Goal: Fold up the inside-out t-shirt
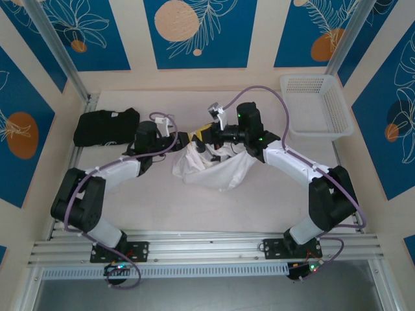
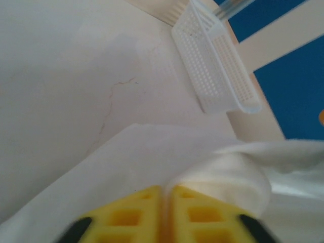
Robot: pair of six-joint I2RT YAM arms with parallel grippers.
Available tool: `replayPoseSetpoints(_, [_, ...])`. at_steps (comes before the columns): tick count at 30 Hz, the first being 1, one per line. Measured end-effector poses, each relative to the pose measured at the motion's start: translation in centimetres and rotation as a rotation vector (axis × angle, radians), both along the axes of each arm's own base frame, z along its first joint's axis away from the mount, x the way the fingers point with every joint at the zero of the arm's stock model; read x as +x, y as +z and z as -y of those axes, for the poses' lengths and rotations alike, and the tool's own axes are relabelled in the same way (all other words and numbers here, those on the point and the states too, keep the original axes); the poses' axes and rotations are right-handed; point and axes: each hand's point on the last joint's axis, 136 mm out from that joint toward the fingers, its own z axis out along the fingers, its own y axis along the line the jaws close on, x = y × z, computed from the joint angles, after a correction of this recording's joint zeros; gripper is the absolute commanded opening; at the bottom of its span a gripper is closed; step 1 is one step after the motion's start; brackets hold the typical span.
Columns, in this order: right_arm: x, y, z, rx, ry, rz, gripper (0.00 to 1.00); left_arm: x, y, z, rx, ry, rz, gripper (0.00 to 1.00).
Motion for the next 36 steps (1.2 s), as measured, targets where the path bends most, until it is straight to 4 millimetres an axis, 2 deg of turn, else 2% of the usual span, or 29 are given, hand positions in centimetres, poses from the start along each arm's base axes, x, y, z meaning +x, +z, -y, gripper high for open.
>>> replayPoseSetpoints(3, [0.1,1.7,-0.3,0.049,0.014,-0.007,0.00,1.0,-0.7,-0.5,0.010,0.037,-0.025,0.00])
replayPoseSetpoints(7, [0.3,5.9,-0.4,0.156,0.043,0.020,0.00,2.2,-2.0,-2.8,0.066,0.143,-0.062,0.00])
replayPoseSetpoints(12, [-0.6,10.4,0.6,0.241,0.063,0.090,0.00,2.8,-3.0,-7.9,0.134,0.308,-0.084,0.00])
replayPoseSetpoints(16, [-1.5,12.2,2.0,0.274,0.058,0.140,0.00,2.3,-2.6,-11.8,0.152,0.416,-0.086,0.00])
replayPoseSetpoints(19, [-1.5,11.7,4.0,0.281,0.017,0.140,0.00,1.6,-2.2,-14.8,0.171,0.501,-0.082,0.00])
replayPoseSetpoints(23, [-1.3,9.7,5.7,0.259,-0.035,0.099,0.00,0.1,-1.1,-17.9,0.214,0.601,-0.046,0.00])
replayPoseSetpoints(26, [-1.9,8.2,6.1,0.234,-0.058,0.071,0.00,-1.3,-0.1,-19.0,0.242,0.641,0.002,0.00])
replayPoseSetpoints(29, [-2.7,6.8,6.6,0.212,-0.074,0.052,0.00,-2.3,-0.2,-19.5,0.282,0.647,0.012,0.02])
replayPoseSetpoints(30, [-2.9,6.2,6.8,0.203,-0.083,0.044,0.00,-2.4,-0.6,-19.6,0.305,0.642,0.009,0.08])
replayPoseSetpoints(32, [-3.2,5.0,7.0,0.185,-0.098,0.018,0.00,-2.9,-1.6,-19.7,0.360,0.632,-0.014,0.31])
replayPoseSetpoints(33, [-3.2,4.3,7.1,0.175,-0.105,0.001,0.00,-3.3,-2.1,-19.6,0.395,0.617,-0.022,0.39])
replayPoseSetpoints(36, [-3.2,2.5,7.3,0.143,-0.125,-0.061,0.00,-4.4,-2.8,-18.9,0.491,0.576,-0.017,0.55])
